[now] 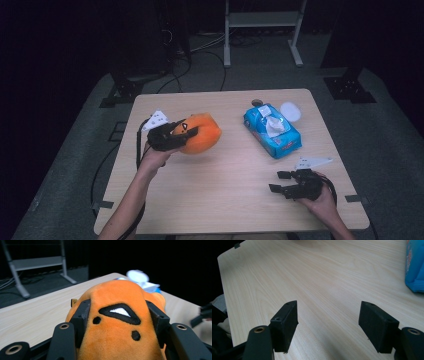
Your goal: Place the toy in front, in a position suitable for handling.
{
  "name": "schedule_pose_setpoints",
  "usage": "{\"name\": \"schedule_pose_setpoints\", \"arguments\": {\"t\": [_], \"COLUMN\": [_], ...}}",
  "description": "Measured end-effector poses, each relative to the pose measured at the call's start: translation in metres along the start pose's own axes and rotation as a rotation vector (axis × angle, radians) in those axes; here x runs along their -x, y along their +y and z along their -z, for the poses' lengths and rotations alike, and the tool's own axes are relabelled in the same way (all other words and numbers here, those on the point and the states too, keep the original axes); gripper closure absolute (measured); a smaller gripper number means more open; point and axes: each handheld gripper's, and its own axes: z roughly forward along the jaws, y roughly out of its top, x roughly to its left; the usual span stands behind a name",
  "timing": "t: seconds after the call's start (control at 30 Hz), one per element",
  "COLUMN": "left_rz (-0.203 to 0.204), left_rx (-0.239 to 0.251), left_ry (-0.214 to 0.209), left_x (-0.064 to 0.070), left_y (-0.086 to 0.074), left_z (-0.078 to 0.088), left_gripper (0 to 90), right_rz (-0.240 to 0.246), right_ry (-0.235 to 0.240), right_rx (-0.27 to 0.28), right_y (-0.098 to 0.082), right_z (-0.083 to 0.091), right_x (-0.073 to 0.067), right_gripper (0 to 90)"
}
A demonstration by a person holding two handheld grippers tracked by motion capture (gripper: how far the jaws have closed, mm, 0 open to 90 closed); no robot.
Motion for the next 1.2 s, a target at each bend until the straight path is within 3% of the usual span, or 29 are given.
{"name": "schedule_pose_setpoints", "arguments": {"t": [0.2, 0.23, 0.27, 0.3, 0.57, 1.0, 1.2], "left_rz": [-0.044, -0.059, -0.059, -0.068, -0.071, -0.062, -0.079], "left_rx": [-0.012, -0.018, -0.018, -0.023, -0.060, -0.108, -0.108], "left_ry": [-0.088, -0.124, -0.124, -0.159, -0.248, -0.315, -0.326], "left_x": [0.027, 0.036, 0.036, 0.044, 0.069, 0.087, 0.090], "left_y": [0.000, -0.002, -0.002, -0.006, -0.034, -0.074, -0.078], "left_z": [-0.014, -0.019, -0.019, -0.023, -0.040, -0.058, -0.058], "left_gripper": [46.8, 46.8, 46.9, 46.9, 46.9, 45.7, 43.4], "right_rz": [0.000, 0.000, -0.001, -0.003, -0.012, -0.008, -0.038], "right_ry": [-0.007, -0.009, -0.011, -0.011, -0.021, -0.057, -0.070], "right_rx": [0.011, 0.013, 0.011, 0.012, 0.024, 0.033, 0.054], "right_y": [0.000, 0.000, 0.000, 0.000, -0.001, 0.000, 0.000], "right_z": [0.002, 0.003, 0.004, 0.004, 0.008, 0.013, 0.017], "right_x": [0.001, 0.001, 0.001, 0.001, 0.006, 0.012, 0.023], "right_gripper": [30.3, 30.3, 30.3, 30.3, 30.2, 29.2, 29.0]}}
